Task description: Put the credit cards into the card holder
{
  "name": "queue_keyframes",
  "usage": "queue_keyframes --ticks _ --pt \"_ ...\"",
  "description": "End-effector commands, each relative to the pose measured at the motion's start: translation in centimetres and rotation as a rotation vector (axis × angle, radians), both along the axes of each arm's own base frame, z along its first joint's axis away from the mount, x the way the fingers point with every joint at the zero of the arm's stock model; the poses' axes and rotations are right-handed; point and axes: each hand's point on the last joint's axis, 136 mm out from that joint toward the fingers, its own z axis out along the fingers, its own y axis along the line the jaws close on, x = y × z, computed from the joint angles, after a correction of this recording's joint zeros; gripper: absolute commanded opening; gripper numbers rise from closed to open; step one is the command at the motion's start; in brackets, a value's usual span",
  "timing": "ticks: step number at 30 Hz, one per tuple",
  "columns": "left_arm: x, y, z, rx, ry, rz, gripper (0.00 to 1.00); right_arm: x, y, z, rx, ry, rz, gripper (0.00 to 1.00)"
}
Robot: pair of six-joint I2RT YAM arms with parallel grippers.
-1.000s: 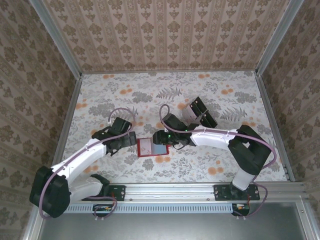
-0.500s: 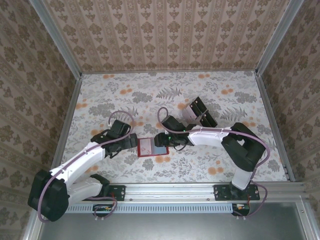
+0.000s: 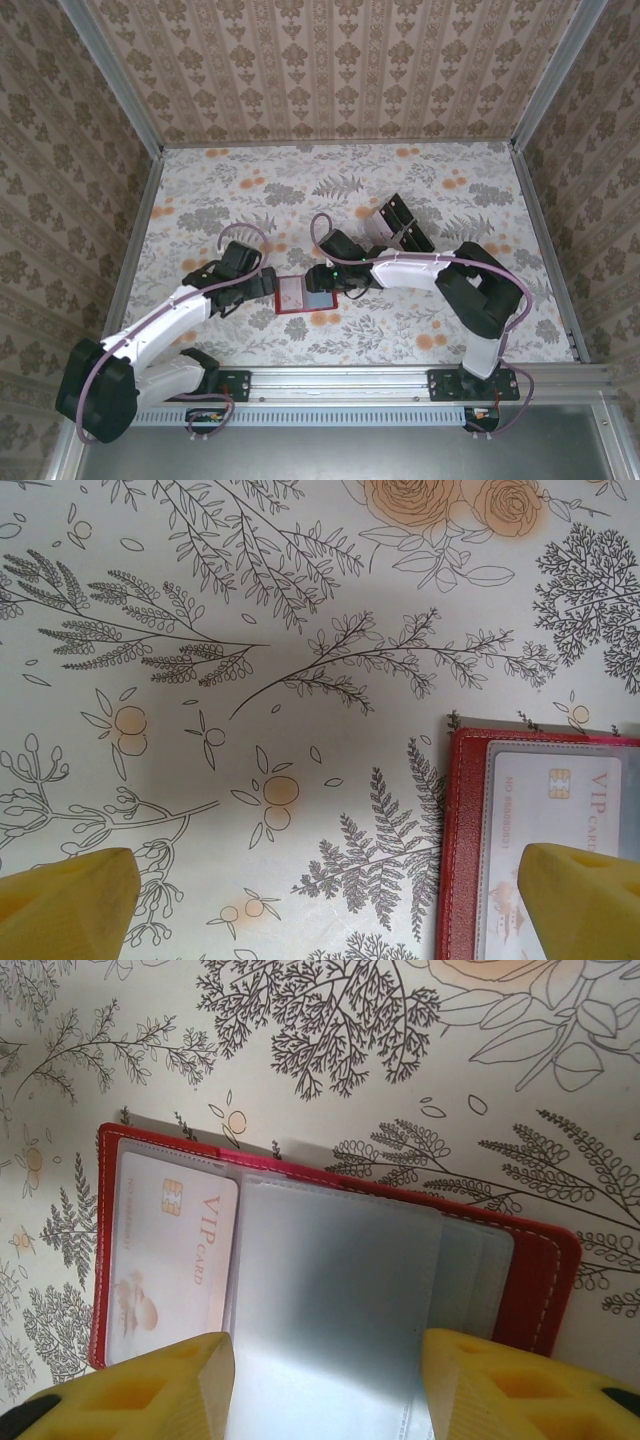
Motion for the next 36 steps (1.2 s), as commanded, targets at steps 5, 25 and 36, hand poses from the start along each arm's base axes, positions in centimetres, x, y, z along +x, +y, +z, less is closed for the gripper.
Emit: queue_keyframes --ticks 5,25,36 --pt "-0.2 -0.2 -0.4 -0.029 0.004 0.004 1.00 0.3 0.9 -1.2 -0.002 0.037 0.020 0.54" --pt "-1.3 -0.6 -0.5 -0.086 -0.022 -0.024 1.00 0.4 4.8 1.9 0.227 0.085 -0.012 0.55" --pt "-1.2 -0.2 0.3 -0.084 -0.042 0.003 1.00 -0.4 6.5 3.1 0.235 0.078 0.026 0.55"
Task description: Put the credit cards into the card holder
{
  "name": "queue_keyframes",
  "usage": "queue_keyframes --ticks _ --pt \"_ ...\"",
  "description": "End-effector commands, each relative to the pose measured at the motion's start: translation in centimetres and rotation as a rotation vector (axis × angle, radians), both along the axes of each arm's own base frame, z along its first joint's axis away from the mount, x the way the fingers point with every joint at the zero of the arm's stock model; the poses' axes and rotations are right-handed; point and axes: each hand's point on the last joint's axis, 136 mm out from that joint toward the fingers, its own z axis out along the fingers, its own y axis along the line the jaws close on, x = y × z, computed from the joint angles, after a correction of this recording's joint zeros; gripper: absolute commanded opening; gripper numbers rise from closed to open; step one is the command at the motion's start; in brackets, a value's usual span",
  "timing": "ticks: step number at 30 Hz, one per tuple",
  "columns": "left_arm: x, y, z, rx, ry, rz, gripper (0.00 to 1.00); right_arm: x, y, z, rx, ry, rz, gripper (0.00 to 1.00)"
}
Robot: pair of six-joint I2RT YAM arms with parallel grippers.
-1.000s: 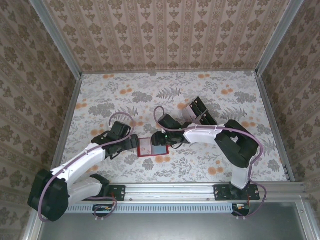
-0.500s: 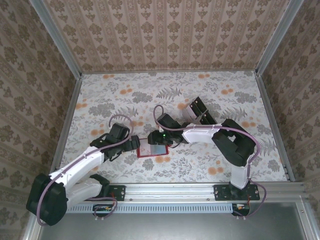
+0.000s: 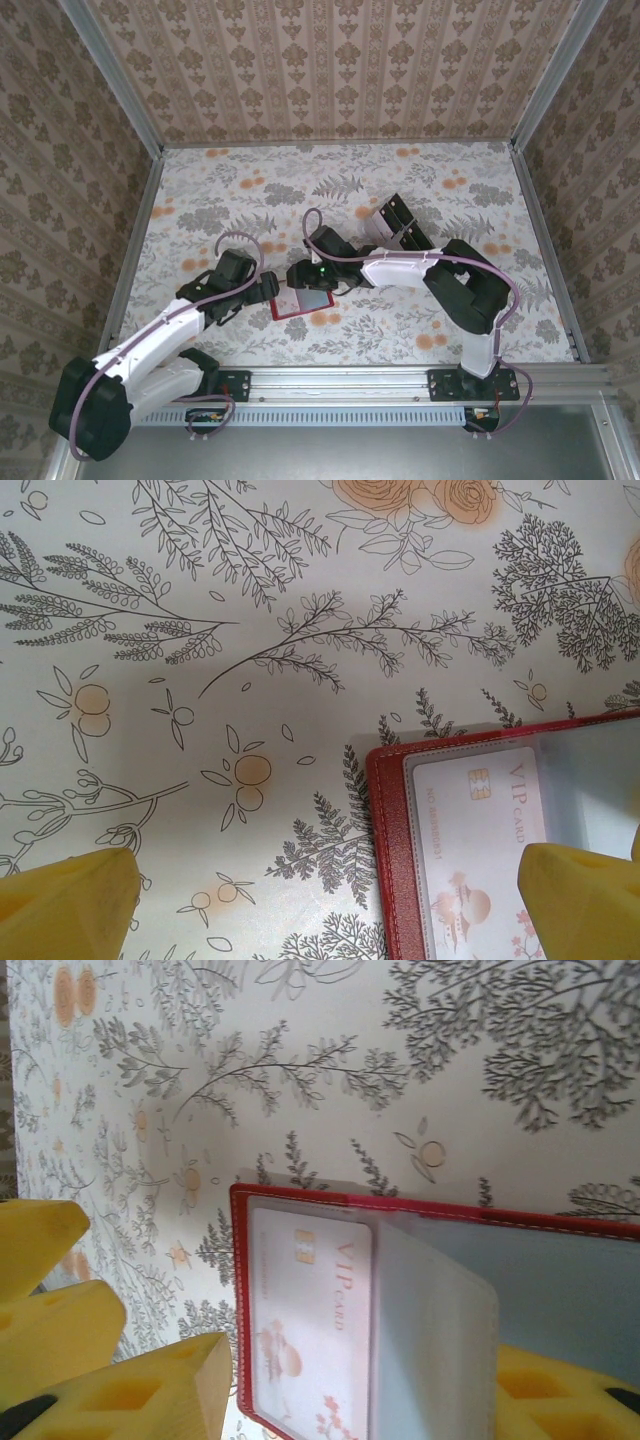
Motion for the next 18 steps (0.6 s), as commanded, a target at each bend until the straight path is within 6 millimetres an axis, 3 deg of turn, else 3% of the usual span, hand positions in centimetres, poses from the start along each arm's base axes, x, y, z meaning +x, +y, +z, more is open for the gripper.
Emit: queue_keyframes --ticks 1,11,18 --pt "-0.3 0.5 0.3 0.006 -0.001 0.030 1.00 -0.4 1.5 1.1 0.029 0.007 0.021 0.55" --pt "-0.2 1.9 1.5 0.014 -0.027 0.130 1.00 -1.8 4.6 -1.7 -0.010 0.031 0.070 0.55" --pt "-0.1 2.0 1.1 0.023 -0.020 0.134 1.00 -1.3 4.7 -3.4 -0.054 0.032 0.059 0.55"
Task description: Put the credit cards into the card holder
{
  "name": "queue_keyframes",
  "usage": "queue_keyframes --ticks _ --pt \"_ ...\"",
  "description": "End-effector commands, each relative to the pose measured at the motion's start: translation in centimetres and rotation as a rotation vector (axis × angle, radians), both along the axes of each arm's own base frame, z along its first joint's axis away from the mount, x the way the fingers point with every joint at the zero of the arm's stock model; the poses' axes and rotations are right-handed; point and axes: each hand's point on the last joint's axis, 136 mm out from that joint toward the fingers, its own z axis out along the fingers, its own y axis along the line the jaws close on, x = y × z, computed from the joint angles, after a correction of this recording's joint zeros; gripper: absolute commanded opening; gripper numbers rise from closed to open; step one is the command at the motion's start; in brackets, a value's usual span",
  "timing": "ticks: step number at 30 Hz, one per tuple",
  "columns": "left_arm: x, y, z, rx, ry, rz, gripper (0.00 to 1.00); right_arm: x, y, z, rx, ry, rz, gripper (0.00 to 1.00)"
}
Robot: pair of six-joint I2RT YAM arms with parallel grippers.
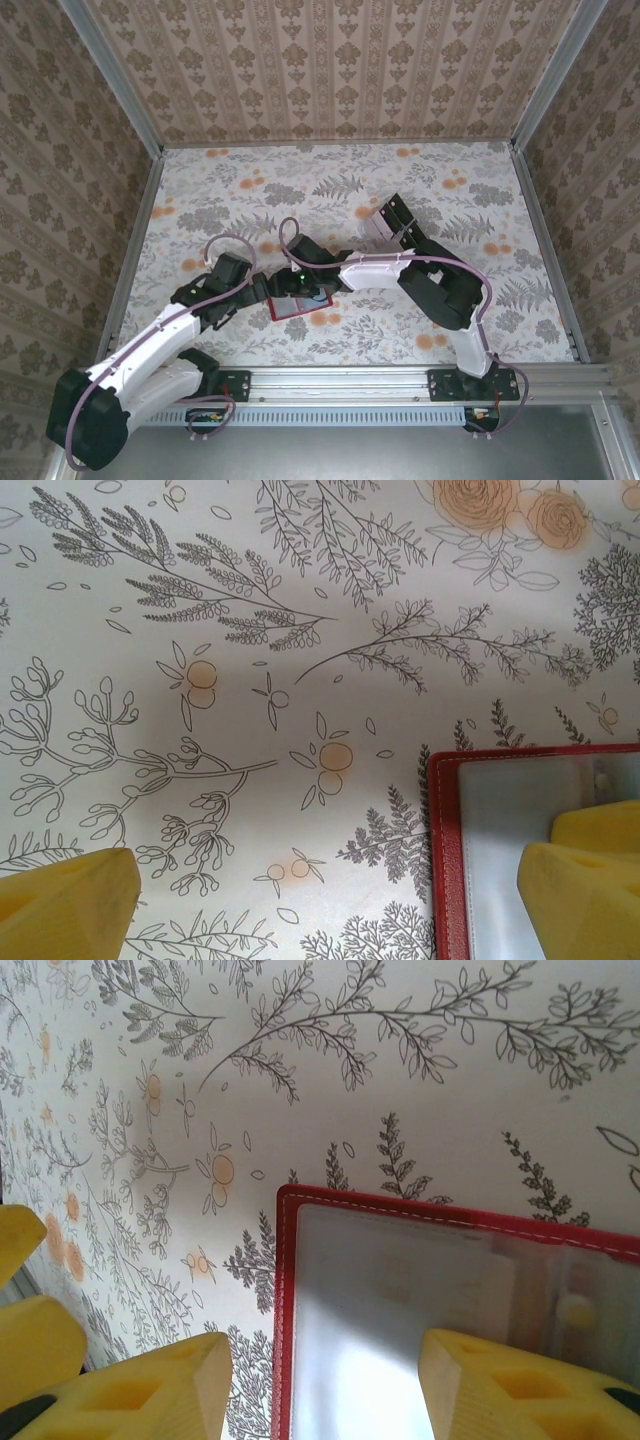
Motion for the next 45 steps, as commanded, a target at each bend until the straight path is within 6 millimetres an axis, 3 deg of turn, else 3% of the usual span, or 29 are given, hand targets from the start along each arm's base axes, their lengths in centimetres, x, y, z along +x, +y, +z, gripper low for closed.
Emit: queue_keyframes --ticks 1,14,19,23,27,30,36,38,41,45 --pt "0.7 -0.4 0.9 -0.025 -0.027 0.016 1.00 -0.1 0.1 -1.5 -0.044 0.015 -0.007 0.55" --pt "2.0 -0.5 1.3 -0.013 -0.032 -0.005 1.00 2.8 0.2 -0.8 -0.040 -0.013 -0.081 0.55" --pt "2.8 -0.4 2.4 -0.013 -0.051 -0.006 1.00 3.6 0.9 3.0 0.059 -0.060 -0.041 0.55" --pt "3.2 -0.2 3.4 -0.008 -0.064 -0.006 1.00 4.2 0.2 7.9 0.163 -0.115 -0.024 0.55" --pt "3.4 -0.1 4.4 -0.008 -0.077 -0.003 1.00 5.1 -3.0 11.7 0.184 -0.175 -0.053 0.55" --pt "3.4 -0.1 4.9 -0.017 -0.084 -0.006 1.00 6.3 -7.1 12.7 0.110 -0.210 -0.097 0.55" --pt "2.9 0.3 5.1 -0.012 -0.081 -0.003 1.00 9.5 -17.2 11.2 -0.253 -0.275 -0.171 0.54" --pt "2.6 0.6 5.1 -0.006 -0.080 0.002 1.00 10.3 -19.6 10.4 -0.374 -0.295 -0.171 0.52" --pt "2.4 0.8 5.0 -0.002 -0.075 0.010 1.00 11.0 -22.2 9.1 -0.532 -0.310 -0.156 0.51" --pt "2.2 0.9 4.7 0.003 -0.065 0.011 1.00 12.1 -23.8 8.1 -0.667 -0.339 -0.143 0.47"
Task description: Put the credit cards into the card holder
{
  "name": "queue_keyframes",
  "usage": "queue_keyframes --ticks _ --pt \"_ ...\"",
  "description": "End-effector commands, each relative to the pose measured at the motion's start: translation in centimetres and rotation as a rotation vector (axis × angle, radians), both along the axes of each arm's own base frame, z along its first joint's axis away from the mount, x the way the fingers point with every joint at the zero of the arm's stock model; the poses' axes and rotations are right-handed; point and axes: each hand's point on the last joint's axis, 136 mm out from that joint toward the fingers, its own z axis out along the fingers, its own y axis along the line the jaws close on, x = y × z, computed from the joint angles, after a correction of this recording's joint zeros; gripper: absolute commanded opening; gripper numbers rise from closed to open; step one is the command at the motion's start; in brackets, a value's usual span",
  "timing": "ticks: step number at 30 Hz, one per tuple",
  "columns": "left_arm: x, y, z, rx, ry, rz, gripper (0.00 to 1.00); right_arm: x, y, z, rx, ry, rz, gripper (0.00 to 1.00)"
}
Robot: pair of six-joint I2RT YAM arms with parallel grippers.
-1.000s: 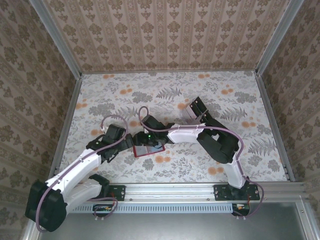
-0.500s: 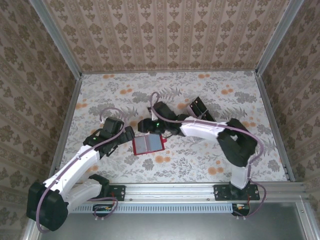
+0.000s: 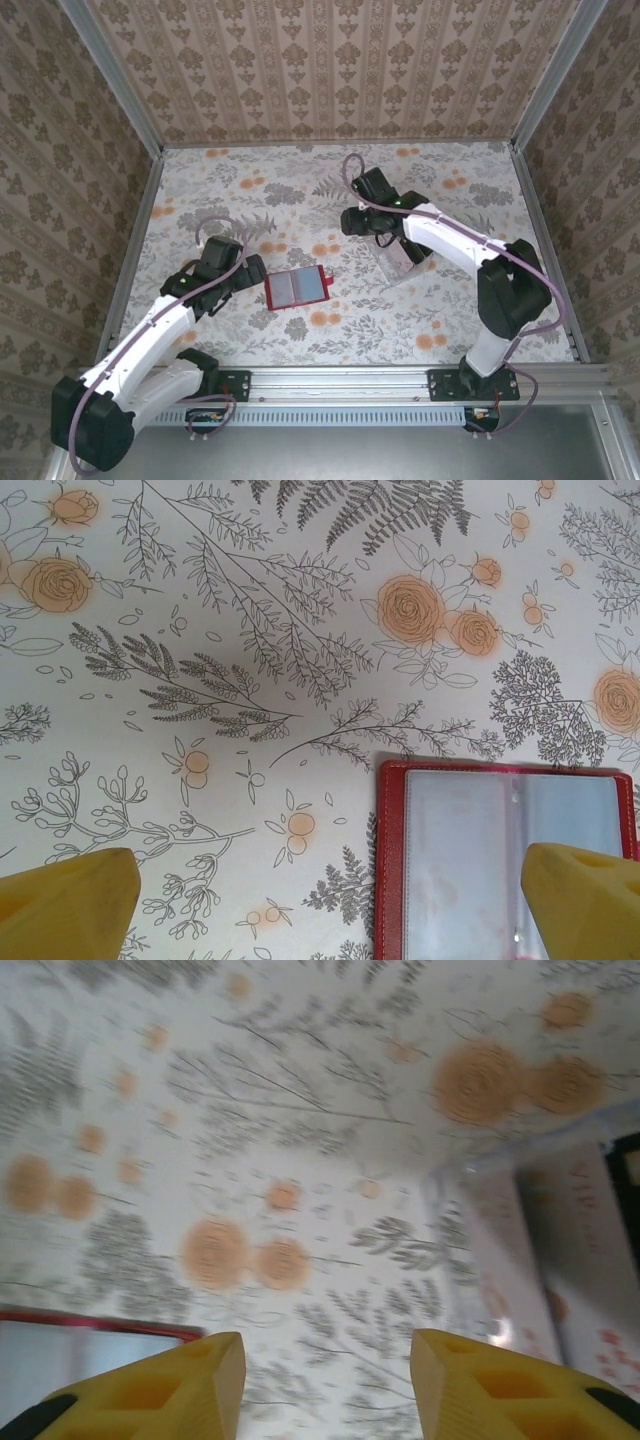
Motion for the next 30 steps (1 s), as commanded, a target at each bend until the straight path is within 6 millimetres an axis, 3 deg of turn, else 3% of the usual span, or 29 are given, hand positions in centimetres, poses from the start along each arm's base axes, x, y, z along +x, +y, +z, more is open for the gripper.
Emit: queue_keyframes --ticks 1,8,20,30 --pt "-0.4 0.6 0.1 0.022 0.011 0.001 1.00 0.3 -2.9 -1.1 -0.231 0.003 0.018 0.46" --pt "-0.5 0.5 -0.2 0.016 0.018 0.003 1.00 1.5 -4.1 -2.8 -0.334 0.017 0.014 0.41" --pt "-0.3 0.3 -0.6 0.012 0.024 -0.006 1.00 2.1 -5.4 -5.2 -0.402 0.063 -0.002 0.38" --pt "-0.3 0.2 -0.9 0.007 0.028 -0.010 1.00 1.8 -5.1 -6.5 -0.388 0.096 0.010 0.31"
